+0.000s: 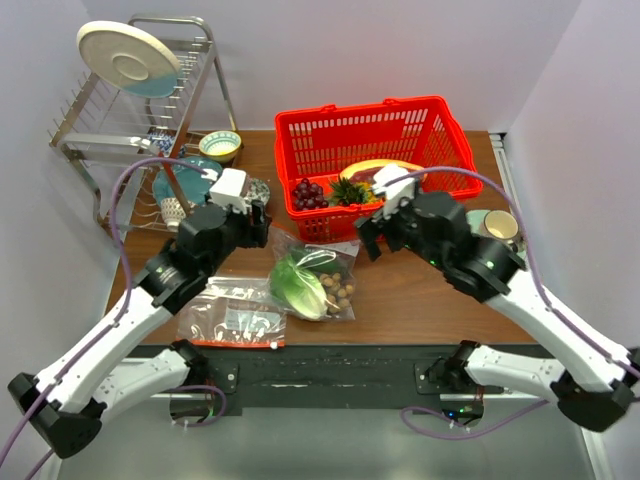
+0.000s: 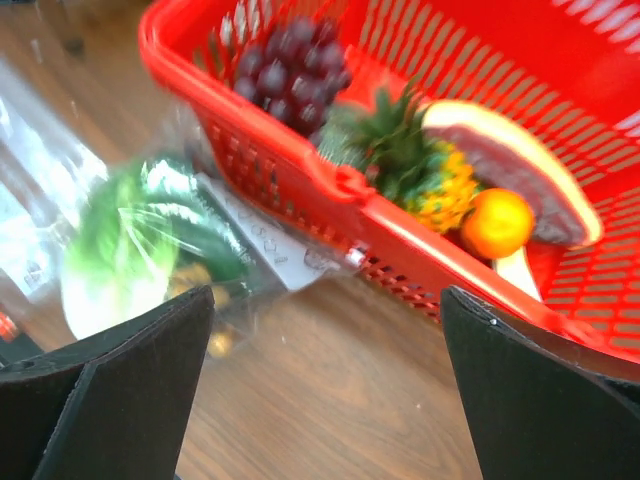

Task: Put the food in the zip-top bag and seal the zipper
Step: Place the zipper food storage bag at the center of the board, then reset both arms

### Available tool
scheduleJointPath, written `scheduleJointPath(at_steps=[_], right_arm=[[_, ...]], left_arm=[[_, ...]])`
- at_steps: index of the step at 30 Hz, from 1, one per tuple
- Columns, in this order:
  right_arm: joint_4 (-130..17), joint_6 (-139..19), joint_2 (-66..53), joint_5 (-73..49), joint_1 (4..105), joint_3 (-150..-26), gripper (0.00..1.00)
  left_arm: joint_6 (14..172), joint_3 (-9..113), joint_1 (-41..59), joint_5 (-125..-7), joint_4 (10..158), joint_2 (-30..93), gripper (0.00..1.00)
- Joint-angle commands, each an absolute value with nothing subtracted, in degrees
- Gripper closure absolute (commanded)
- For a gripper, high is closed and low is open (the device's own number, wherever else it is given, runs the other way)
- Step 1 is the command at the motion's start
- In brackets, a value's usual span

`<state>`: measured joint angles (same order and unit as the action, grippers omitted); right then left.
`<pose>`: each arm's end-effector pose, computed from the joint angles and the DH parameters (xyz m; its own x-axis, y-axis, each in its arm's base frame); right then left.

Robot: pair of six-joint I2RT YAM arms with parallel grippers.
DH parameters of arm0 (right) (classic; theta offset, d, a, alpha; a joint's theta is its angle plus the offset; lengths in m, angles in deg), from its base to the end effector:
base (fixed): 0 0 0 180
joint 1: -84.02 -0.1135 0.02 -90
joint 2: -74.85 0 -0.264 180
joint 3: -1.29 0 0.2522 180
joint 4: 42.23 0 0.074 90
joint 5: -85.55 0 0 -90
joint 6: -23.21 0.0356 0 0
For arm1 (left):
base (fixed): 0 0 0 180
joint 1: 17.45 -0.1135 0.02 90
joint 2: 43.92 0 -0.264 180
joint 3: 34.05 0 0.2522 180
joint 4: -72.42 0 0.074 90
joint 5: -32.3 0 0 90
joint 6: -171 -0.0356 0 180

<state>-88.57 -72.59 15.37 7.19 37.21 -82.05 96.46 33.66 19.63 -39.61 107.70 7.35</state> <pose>0.1539 0.1534 0.4013 -0.2011 -0.3588 -0.9115 -0.6099 0.7740 -0.1701 0.1653 -0.1110 0.3560 -0.3386 -0.0617 -0.9389 0.2577 0.9536 -0.1556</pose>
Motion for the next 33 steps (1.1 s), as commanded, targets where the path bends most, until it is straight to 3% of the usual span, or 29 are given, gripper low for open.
scheduleJointPath(at_steps=[1, 14, 22, 33], right_arm=[[-84.4, -62.6, 22.7, 12.8, 37.4, -81.6, 0.01], [-91.1, -41.9, 39.1, 17.9, 37.4, -72.0, 0.01], [-89.1, -42.4, 45.2, 8.7, 37.4, -67.5, 0.01], [-88.8, -40.6, 47.3, 8.5, 37.4, -64.2, 0.01]], left_arm=[[100.5, 36.6, 19.2, -42.3, 109.0, 1.3, 0.27], [101.6, 22.4, 19.2, -42.2, 102.2, -21.9, 0.05], [104.7, 17.2, 19.3, -41.6, 103.1, -27.6, 0.04], [105.2, 15.7, 19.3, -41.3, 104.4, -28.7, 0.04]])
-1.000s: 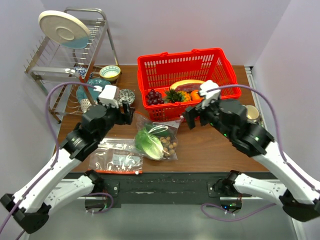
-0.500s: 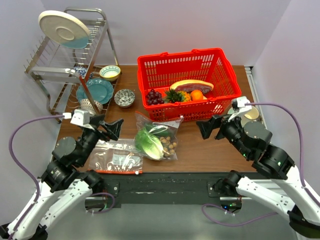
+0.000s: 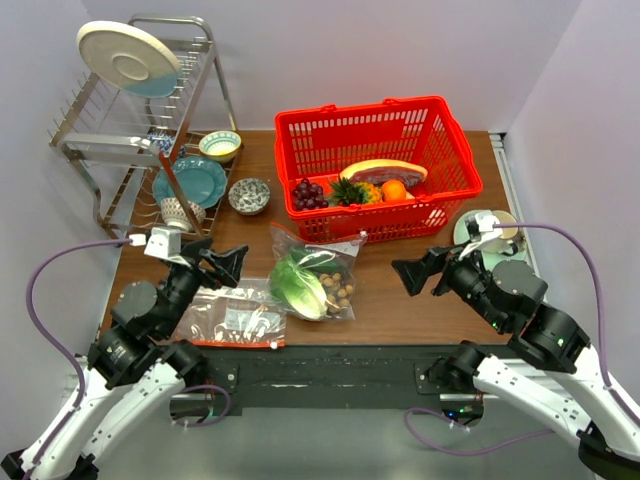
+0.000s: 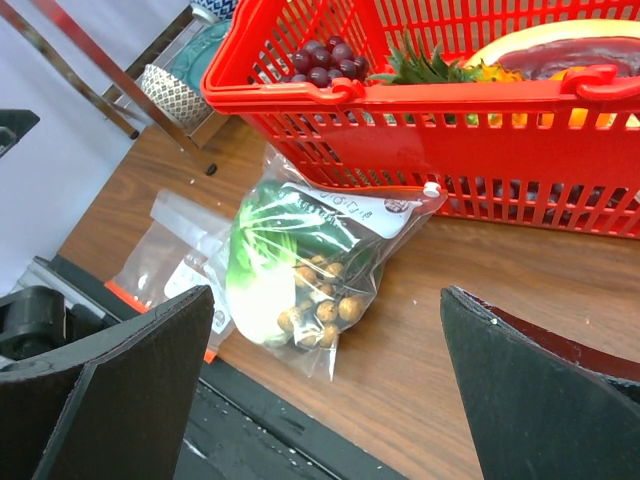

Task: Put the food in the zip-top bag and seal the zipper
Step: Reset both arms

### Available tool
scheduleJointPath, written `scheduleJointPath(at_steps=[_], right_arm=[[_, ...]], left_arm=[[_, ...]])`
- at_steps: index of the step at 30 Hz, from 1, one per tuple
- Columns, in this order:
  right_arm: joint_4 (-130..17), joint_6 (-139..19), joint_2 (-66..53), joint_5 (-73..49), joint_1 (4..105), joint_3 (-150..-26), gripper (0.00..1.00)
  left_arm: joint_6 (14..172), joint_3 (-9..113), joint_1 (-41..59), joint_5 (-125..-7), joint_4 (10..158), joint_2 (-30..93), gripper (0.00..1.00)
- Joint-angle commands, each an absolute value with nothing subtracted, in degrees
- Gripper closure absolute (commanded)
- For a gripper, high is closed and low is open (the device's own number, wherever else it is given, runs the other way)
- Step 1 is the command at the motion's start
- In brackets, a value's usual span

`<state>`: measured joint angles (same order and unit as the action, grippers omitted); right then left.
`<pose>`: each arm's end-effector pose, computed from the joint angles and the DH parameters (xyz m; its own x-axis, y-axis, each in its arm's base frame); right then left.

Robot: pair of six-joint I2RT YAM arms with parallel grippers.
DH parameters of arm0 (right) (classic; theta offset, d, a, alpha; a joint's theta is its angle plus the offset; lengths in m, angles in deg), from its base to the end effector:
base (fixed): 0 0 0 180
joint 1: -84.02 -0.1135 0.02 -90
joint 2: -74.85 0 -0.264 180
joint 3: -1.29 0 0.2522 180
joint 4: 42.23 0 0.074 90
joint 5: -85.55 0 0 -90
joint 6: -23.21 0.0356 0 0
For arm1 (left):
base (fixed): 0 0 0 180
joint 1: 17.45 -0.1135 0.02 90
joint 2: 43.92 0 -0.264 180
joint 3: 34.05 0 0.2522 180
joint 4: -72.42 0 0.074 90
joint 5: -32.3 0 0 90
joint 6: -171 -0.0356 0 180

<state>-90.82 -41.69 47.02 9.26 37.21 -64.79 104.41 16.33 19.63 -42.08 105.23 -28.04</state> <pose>0.0687 0.0609 0.3734 -0.3440 0.2357 -0.9089 -0.4448 0.8116 0.3788 0.0713 -0.0419 0.3318 -0.1238 -0.3861 -0.9141 0.3452 0.8469 -0.4044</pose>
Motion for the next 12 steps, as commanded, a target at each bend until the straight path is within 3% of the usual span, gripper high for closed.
scheduleJointPath(at_steps=[1, 12], right_arm=[[-88.9, -40.8, 47.3, 8.5, 37.4, -64.2, 0.02], [-88.9, -41.0, 46.9, 9.2, 37.4, -64.1, 0.02]], left_arm=[[105.2, 15.5, 19.3, -41.3, 104.4, -28.7, 0.04], [104.6, 15.3, 19.2, -41.3, 103.6, -27.9, 0.04]])
